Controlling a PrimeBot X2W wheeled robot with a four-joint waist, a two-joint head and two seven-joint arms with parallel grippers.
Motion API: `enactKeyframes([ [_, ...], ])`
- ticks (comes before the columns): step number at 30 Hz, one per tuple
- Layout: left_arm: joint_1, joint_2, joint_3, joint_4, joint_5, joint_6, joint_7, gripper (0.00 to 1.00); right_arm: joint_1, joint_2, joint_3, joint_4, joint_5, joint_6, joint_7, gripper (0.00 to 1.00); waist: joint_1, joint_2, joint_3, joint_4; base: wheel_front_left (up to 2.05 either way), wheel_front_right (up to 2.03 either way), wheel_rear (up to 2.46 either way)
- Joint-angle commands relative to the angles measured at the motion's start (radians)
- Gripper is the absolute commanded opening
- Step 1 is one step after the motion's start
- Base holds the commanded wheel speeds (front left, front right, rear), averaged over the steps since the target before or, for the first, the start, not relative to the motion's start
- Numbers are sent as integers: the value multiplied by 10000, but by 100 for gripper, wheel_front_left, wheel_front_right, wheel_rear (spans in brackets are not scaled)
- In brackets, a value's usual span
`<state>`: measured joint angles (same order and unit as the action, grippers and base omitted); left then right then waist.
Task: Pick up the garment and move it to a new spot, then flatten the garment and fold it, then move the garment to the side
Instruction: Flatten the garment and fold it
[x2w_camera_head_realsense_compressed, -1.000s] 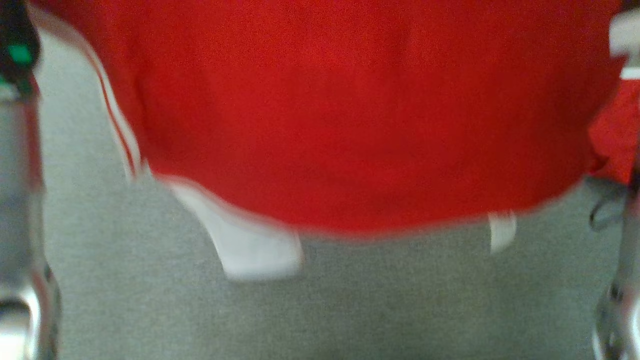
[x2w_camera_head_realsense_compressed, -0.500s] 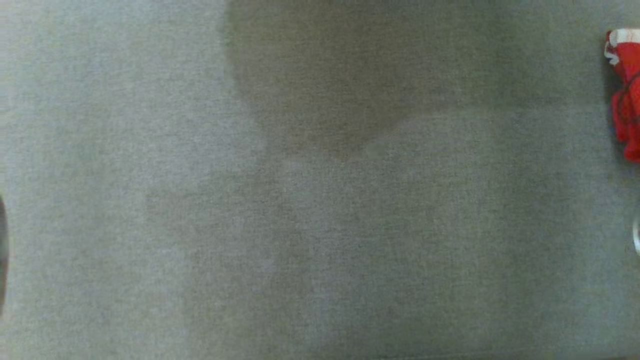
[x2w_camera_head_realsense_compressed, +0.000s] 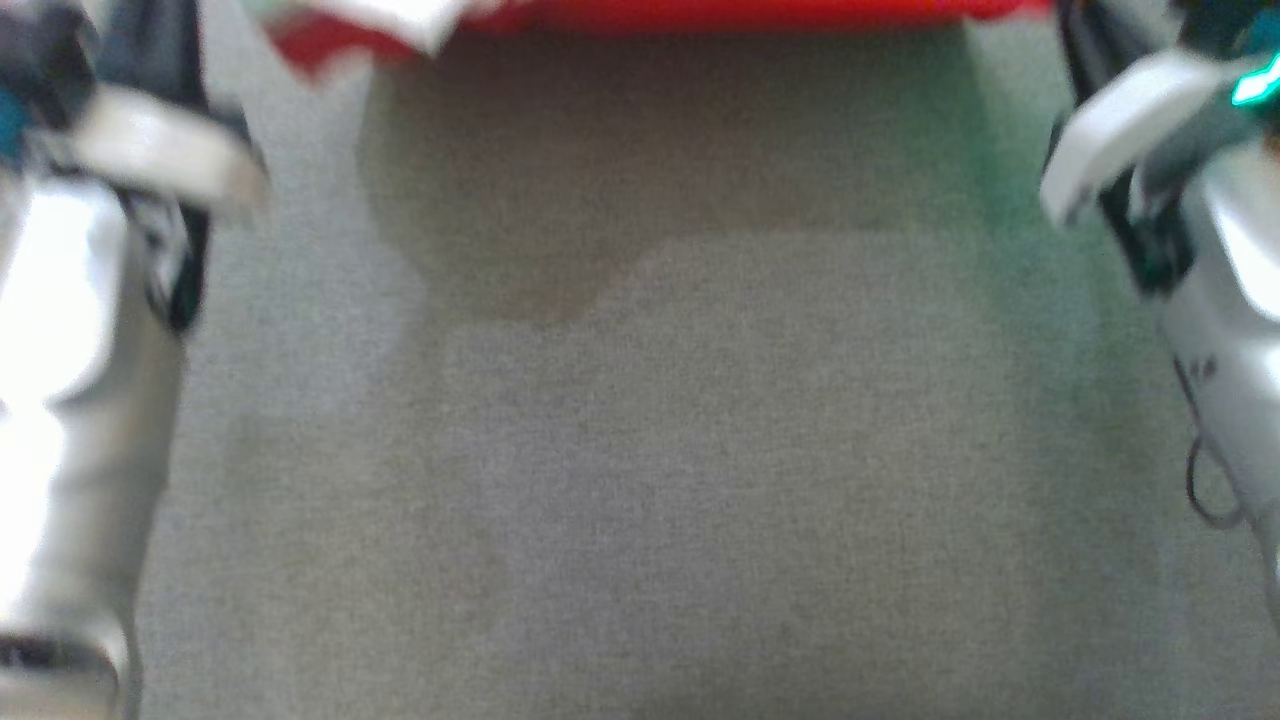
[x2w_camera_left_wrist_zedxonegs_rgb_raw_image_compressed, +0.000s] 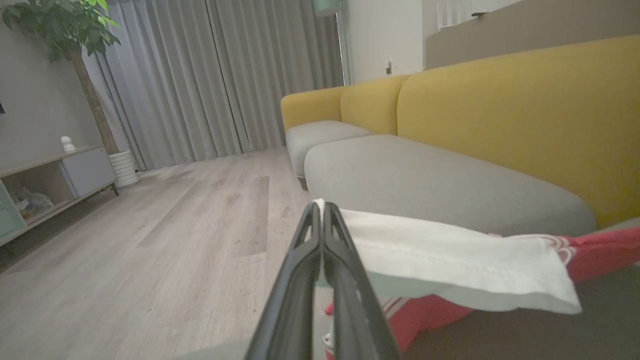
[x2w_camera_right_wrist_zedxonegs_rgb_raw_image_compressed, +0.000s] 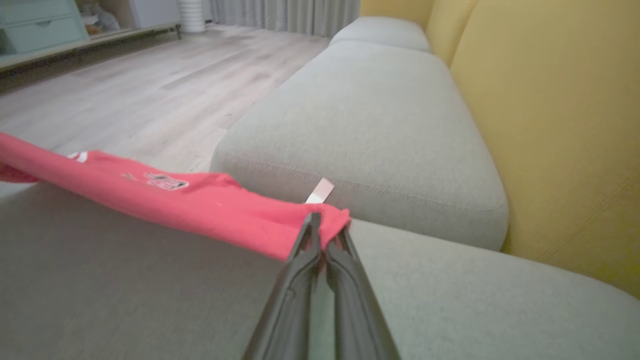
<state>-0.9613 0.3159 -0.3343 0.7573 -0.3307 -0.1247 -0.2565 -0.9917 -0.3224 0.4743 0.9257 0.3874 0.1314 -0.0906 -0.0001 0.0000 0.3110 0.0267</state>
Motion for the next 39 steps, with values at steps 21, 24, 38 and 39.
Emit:
enactKeyframes([
  [21, 6006, 2936, -1784, -5546, -3321, -12, 2985, 0, 4037, -2732, 3365, -2653, 3786, -7, 1549, 0, 1, 0, -3345, 344, 0, 0, 0],
  [24, 6695, 3358, -1763, -6617, -3669, 141, 3580, 0, 4496, -3092, 3492, -3183, 4546, -7, 2113, 0, 1, 0, -3523, 354, 0, 0, 0],
  [38, 7171, 3812, -1775, -8515, -3847, 873, 4619, 0, 4962, -3681, 3174, -4671, 5274, -7, 2351, 0, 1, 0, -3338, 166, 0, 0, 0],
  [39, 7053, 3789, -1792, -8417, -3816, 860, 4652, 0, 4903, -3632, 3124, -4669, 5245, -7, 2371, 0, 1, 0, -3277, 150, 0, 0, 0],
])
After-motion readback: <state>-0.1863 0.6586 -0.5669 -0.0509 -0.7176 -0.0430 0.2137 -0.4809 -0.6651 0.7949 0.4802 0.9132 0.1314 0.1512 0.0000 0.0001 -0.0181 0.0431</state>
